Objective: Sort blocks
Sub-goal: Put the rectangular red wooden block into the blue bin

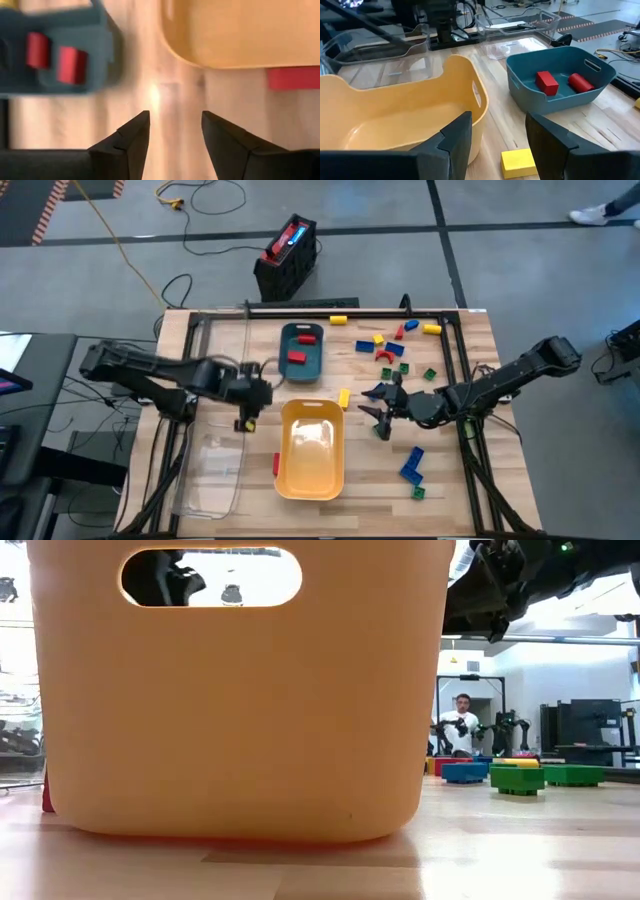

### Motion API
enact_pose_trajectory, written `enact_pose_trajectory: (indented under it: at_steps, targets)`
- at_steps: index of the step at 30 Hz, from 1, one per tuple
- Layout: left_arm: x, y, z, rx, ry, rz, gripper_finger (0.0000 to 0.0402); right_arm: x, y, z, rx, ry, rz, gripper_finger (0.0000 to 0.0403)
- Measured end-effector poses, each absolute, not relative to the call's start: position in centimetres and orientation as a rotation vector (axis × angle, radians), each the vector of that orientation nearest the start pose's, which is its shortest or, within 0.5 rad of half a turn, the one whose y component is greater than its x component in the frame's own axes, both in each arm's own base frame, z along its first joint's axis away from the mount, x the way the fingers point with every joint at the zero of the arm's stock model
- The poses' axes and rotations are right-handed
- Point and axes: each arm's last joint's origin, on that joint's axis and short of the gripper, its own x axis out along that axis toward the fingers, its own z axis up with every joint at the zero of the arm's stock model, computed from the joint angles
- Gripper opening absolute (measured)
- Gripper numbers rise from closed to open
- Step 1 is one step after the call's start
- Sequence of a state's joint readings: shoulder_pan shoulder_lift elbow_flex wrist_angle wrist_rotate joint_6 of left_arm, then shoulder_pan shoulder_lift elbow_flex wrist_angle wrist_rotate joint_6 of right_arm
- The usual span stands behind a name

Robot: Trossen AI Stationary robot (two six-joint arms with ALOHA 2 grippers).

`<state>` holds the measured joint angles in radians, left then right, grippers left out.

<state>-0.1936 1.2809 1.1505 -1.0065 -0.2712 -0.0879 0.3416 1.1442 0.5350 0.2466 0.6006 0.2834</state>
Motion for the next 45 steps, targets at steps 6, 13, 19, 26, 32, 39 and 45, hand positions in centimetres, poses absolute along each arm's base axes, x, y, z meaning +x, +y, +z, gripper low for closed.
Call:
enact_pose_trajectory:
  at_steps: [6,13,19,26,32,39,45]
  targets:
    - [23.3,-8.6,27.6,0.058,1.156,0.106,0.0189,22.4,6.2,22.0,0.146,0.278,-0.31,0.0198]
    - [23.5,-13.5,24.1,0.004,1.275,0.105,0.0226,22.4,6.2,22.0,0.164,0.275,-0.311,0.0198]
    - [25.1,-16.0,21.2,-0.005,1.267,0.098,0.0258,22.5,6.2,22.2,0.173,0.256,-0.309,0.0198]
    - [26.1,-16.7,20.5,-0.031,1.192,0.131,0.0263,22.5,6.4,22.3,0.179,0.245,-0.3,0.0198]
    - [26.5,-16.9,20.6,-0.034,1.161,0.09,0.0265,22.4,6.6,22.4,0.185,0.236,-0.289,0.0198]
    - [26.9,-16.8,20.7,-0.037,1.16,0.029,0.0305,22.4,6.9,22.5,0.191,0.231,-0.279,0.0198]
    - [27.6,-16.9,19.1,-0.03,1.206,0.023,0.0354,22.4,6.8,22.5,0.191,0.231,-0.28,0.0198]
